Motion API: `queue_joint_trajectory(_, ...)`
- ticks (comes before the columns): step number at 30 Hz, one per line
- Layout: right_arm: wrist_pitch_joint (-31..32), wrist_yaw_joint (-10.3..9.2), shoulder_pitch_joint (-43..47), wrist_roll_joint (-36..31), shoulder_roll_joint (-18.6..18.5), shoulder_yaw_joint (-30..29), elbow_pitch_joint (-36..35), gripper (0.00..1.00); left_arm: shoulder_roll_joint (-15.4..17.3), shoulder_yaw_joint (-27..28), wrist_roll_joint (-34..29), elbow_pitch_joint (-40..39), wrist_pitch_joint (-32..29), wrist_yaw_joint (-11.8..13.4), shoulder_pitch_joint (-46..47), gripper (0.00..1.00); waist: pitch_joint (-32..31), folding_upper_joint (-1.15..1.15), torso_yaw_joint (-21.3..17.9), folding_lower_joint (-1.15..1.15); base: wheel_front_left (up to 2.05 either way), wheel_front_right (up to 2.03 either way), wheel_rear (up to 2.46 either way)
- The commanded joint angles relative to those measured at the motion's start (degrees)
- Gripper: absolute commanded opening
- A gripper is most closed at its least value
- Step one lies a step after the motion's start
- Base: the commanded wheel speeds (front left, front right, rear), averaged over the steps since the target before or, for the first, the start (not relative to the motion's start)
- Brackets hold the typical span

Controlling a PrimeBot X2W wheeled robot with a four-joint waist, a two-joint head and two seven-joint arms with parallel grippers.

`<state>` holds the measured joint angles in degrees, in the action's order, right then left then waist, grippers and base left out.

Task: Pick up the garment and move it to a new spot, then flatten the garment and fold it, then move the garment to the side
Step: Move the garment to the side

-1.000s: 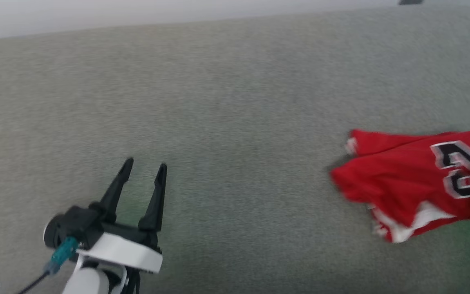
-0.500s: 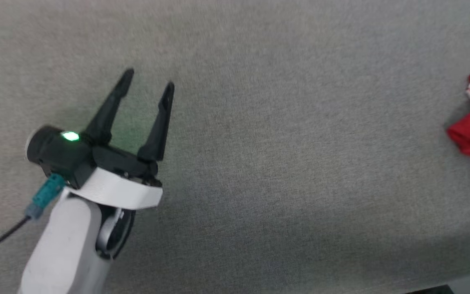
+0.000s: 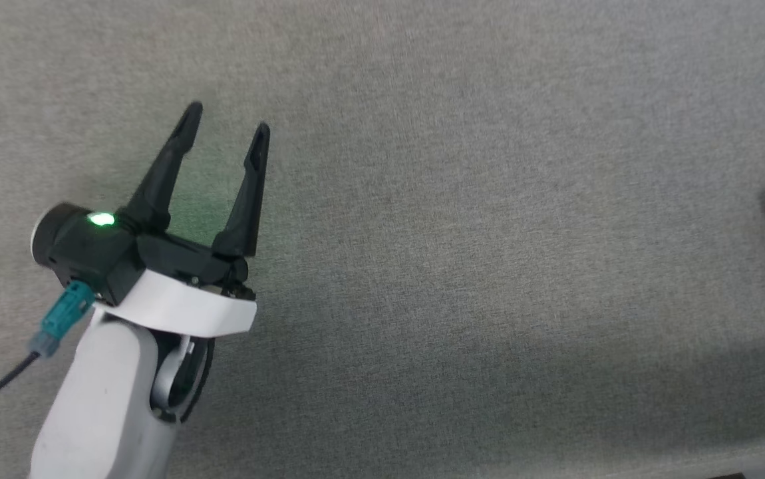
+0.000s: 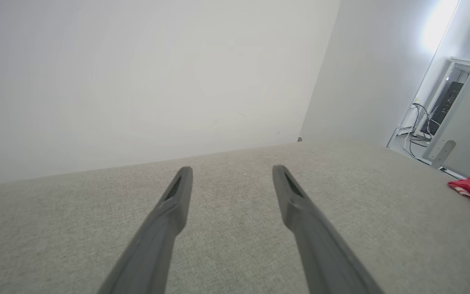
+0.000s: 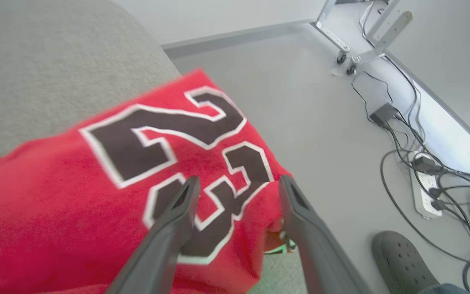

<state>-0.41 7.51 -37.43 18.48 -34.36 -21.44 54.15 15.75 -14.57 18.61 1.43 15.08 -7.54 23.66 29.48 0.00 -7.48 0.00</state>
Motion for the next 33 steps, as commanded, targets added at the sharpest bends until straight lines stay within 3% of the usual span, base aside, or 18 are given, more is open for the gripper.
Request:
queue_joint_trajectory(1,-1.0,-0.05,-0.64,-0.3,-0.13,1.05,0.27,1.0,-0.4,0.29,0.19,0.36,0.1,0.12,-1.32,1.0,-2.25,0.0,0.51,0.0,0.0,0.0,0.0)
queue_joint_trajectory(6,-2.65,-0.05,1.02,-0.49,0.2,6.66,-0.97,1.0,-1.88,0.32,0.13,1.57,0.1,0.12,-4.43,1.0,-7.64,0.0,1.51,0.0,0.0,0.0,0.0)
queue_joint_trajectory(14,-6.69,-0.05,7.53,1.32,4.94,23.63,-8.0,1.0,-4.16,2.47,-0.16,4.88,0.1,0.12,-12.73,1.0,-18.87,0.0,4.26,0.0,0.0,0.0,0.0)
queue_joint_trajectory(20,-10.97,-0.05,13.76,3.97,8.79,30.87,-10.65,1.0,-4.79,5.43,-0.03,8.06,0.1,0.12,-20.38,1.0,-26.23,0.0,7.01,0.0,0.0,0.0,0.0)
queue_joint_trajectory(27,-14.21,-0.05,19.14,5.79,12.69,33.02,-14.77,1.0,-5.09,8.14,0.2,10.24,0.1,0.12,-26.57,1.0,-30.4,0.0,9.07,0.0,0.0,0.0,0.0)
queue_joint_trajectory(33,-14.8,-0.05,23.21,5.22,15.69,29.22,-23.17,1.0,-5.37,10.01,0.1,10.96,0.1,0.12,-29.08,1.0,-31.55,0.0,9.55,0.0,0.0,0.0,0.0)
